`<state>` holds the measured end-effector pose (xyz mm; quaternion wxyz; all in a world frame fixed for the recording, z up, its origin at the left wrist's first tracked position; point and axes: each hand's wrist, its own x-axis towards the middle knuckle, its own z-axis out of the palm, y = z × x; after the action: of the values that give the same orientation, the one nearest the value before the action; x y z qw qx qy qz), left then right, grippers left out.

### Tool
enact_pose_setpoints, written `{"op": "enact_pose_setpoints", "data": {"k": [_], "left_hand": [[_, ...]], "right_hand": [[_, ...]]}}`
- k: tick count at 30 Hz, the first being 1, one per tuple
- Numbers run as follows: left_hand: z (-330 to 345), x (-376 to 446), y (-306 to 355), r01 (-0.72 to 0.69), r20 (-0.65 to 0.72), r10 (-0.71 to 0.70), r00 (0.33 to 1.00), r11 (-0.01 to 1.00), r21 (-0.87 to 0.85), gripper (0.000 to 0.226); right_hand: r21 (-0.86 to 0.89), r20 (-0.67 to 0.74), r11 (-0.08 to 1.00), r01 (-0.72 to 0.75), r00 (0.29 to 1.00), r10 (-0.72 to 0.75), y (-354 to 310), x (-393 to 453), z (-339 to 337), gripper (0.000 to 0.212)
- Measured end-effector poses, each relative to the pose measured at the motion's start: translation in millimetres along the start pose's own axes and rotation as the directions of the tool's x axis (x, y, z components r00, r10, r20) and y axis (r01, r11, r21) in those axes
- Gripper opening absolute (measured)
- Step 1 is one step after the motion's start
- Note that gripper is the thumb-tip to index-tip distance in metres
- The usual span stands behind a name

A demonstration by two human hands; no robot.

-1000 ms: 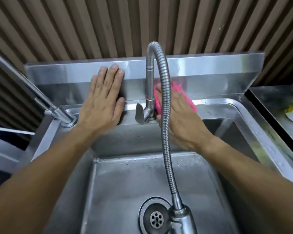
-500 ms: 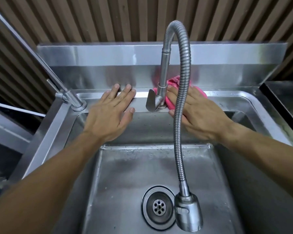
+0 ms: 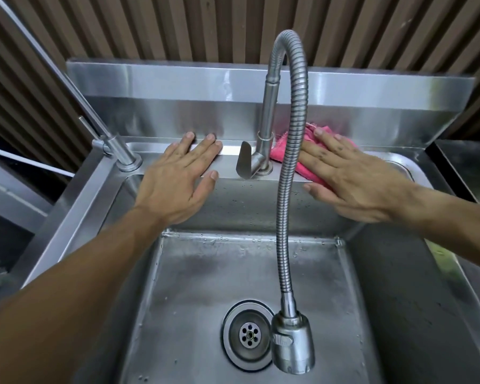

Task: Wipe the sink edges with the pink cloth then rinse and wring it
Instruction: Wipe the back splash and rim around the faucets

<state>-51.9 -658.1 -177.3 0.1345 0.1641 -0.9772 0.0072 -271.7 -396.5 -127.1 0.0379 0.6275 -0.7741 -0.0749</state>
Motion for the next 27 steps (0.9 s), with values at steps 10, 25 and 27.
{"op": "enact_pose_setpoints", "data": {"k": [10,25,27], "left_hand": [[4,0,7,0.052,-0.045,-0.051,0.998,0.999,0.009,0.057],[6,0,3,0.040,-0.073,-0.040,0.997,0.999,-0.005,0.058],[6,-1,4,0.035,-0.089,-0.035,0.995,0.999,-0.003,0.059]], "right_hand": [[0.083,-0.115,0.980,0.179,0.979,-0.169,8,16,4,0.065],[-0.276,-0.603,0.961,-0.017,0.782,-0.160,21,21,0,0.054],[-0.293,-0.457,0.956,0.017,0.876,-0.156,26,27,4,0.056]]}}
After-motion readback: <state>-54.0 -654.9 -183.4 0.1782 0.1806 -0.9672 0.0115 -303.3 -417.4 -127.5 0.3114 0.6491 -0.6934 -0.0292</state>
